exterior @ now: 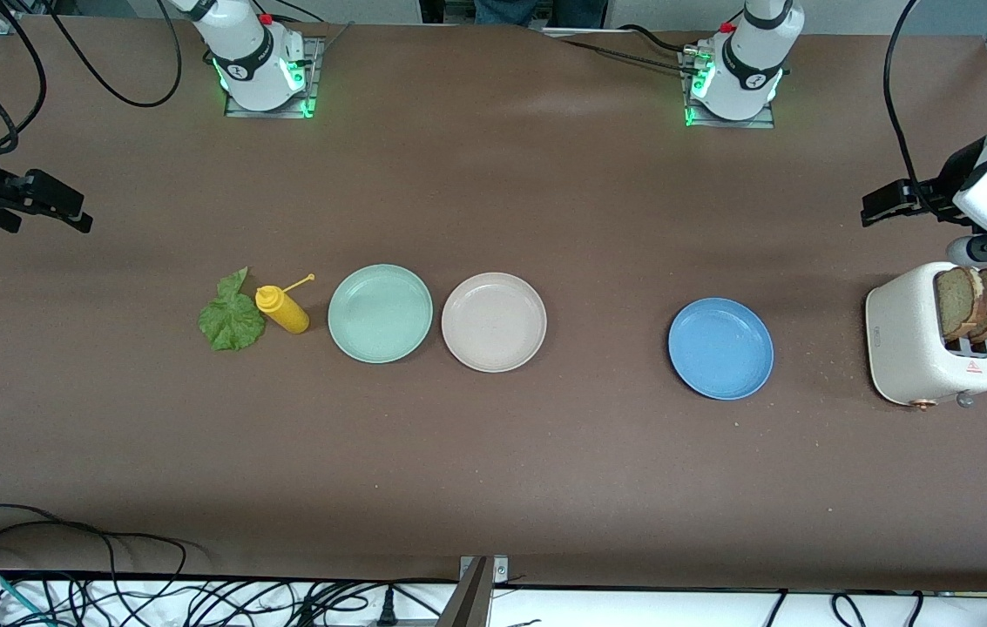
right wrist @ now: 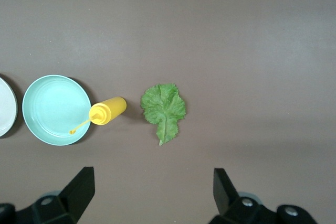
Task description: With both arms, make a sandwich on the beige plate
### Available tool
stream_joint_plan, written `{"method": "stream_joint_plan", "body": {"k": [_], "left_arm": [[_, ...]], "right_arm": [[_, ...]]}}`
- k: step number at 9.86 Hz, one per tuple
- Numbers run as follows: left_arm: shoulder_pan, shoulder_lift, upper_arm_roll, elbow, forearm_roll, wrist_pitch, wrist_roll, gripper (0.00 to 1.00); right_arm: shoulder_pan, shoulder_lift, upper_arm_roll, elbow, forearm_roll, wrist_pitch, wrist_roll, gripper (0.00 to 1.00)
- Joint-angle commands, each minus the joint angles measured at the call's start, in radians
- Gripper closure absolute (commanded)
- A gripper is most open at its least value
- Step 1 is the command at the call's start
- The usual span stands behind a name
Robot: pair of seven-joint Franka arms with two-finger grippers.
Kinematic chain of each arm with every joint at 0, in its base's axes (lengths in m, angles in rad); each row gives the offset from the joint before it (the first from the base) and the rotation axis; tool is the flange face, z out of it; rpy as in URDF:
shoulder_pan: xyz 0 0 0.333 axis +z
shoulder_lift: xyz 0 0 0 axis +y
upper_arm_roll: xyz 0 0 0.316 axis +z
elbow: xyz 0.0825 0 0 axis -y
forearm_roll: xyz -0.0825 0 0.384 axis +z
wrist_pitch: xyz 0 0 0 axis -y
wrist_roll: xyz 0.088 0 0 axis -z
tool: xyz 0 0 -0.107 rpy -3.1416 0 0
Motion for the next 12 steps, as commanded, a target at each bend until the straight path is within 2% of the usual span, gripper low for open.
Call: {"method": "stream_joint_plan", "body": {"k": [1,12], "left_arm": [[0.012,0.02,-0.002,0.036,-0.017,-0.016,0.026,0.0],[0.029,0.026,-0.002,0.037,-0.02,-0.011,0.026,0.0]], "right_arm": [[-0.003,-0.001,-0.004,0.015,0.017,-0.019,-0.002,0.0],[-0.003,-0.003,-0.004,0.015,0.02,-0.019,0.0,0.0]]}}
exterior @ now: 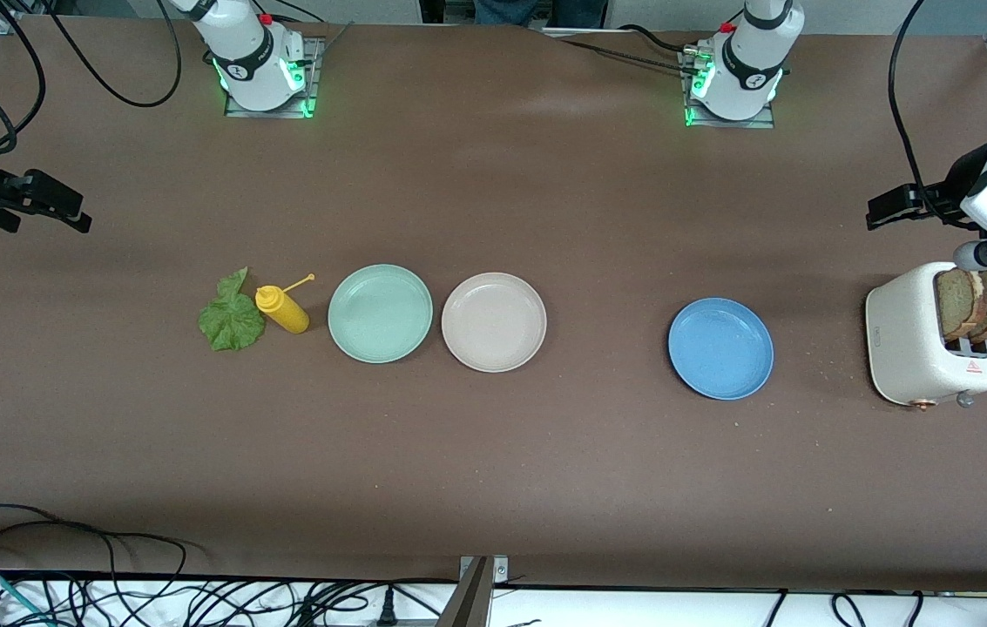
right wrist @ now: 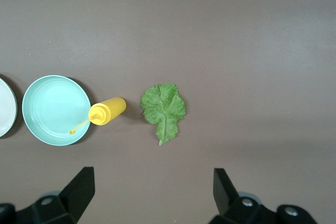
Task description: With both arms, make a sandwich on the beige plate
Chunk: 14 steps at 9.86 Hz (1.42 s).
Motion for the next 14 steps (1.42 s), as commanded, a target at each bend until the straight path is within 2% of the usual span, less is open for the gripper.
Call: {"method": "stream_joint_plan", "body": {"k": [1,10,14], "left_arm": [[0.012,0.014,-0.004,0.03,-0.02,-0.001,0.022,0.0],[0.034,0.018,-0.004,0.03,-0.013,0.004,0.049,0.0],[0.098,0.035,-0.002,0.029,-0.008,0.054,0.153,0.0]], "right_arm": [[-0.003,-0.001,-0.002,0.015,0.019,-0.018,0.0,0.0],[-0.003,-0.001,-0.002,0.015,0.022,-0.033,0.008,0.0],[-0.004,-0.001,-0.002,0.015,0.022,-0.033,0.008,0.0]]}}
